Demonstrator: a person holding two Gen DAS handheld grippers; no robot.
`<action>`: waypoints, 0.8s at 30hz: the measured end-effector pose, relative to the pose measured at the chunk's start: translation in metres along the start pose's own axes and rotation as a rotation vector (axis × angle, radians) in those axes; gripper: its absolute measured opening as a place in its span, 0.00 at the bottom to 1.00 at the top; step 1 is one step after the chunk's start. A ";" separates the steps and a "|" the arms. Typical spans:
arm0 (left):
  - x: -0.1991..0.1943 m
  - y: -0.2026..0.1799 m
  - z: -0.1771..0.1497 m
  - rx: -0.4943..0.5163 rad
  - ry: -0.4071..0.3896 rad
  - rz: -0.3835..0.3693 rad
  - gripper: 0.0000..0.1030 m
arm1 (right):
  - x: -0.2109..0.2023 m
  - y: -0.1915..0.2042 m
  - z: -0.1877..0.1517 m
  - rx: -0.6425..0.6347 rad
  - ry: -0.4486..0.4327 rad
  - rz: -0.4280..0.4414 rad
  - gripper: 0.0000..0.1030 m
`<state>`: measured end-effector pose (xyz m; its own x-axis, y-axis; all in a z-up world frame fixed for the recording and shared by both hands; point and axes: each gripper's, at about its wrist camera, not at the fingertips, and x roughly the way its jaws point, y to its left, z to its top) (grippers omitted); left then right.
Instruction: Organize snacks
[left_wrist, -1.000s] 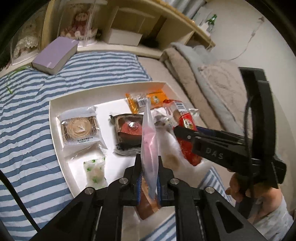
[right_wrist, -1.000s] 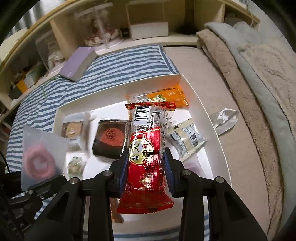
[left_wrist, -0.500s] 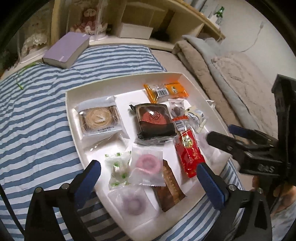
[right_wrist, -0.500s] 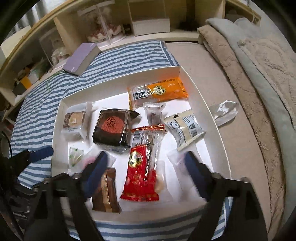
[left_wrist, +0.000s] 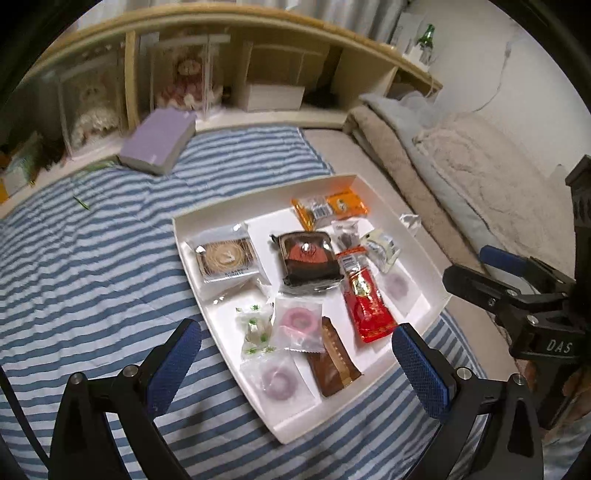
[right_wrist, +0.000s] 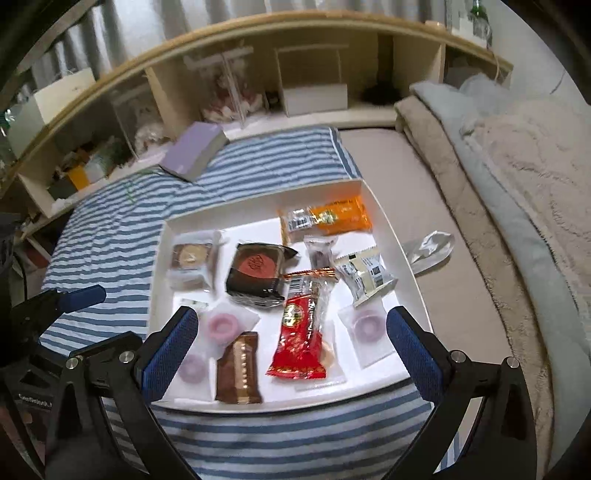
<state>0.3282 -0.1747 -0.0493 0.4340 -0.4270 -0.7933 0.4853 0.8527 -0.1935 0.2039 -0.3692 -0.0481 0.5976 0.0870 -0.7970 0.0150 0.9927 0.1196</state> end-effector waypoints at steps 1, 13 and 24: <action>-0.008 -0.002 -0.001 0.002 -0.010 0.007 1.00 | -0.009 0.002 -0.001 -0.003 -0.014 0.001 1.00; -0.109 -0.022 -0.033 0.016 -0.135 0.044 1.00 | -0.088 0.011 -0.024 -0.027 -0.128 -0.007 1.00; -0.169 -0.038 -0.086 0.064 -0.252 0.109 1.00 | -0.135 0.012 -0.056 -0.040 -0.222 -0.043 1.00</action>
<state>0.1712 -0.1089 0.0421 0.6574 -0.4017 -0.6375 0.4686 0.8805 -0.0715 0.0787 -0.3639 0.0274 0.7590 0.0281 -0.6505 0.0151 0.9980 0.0608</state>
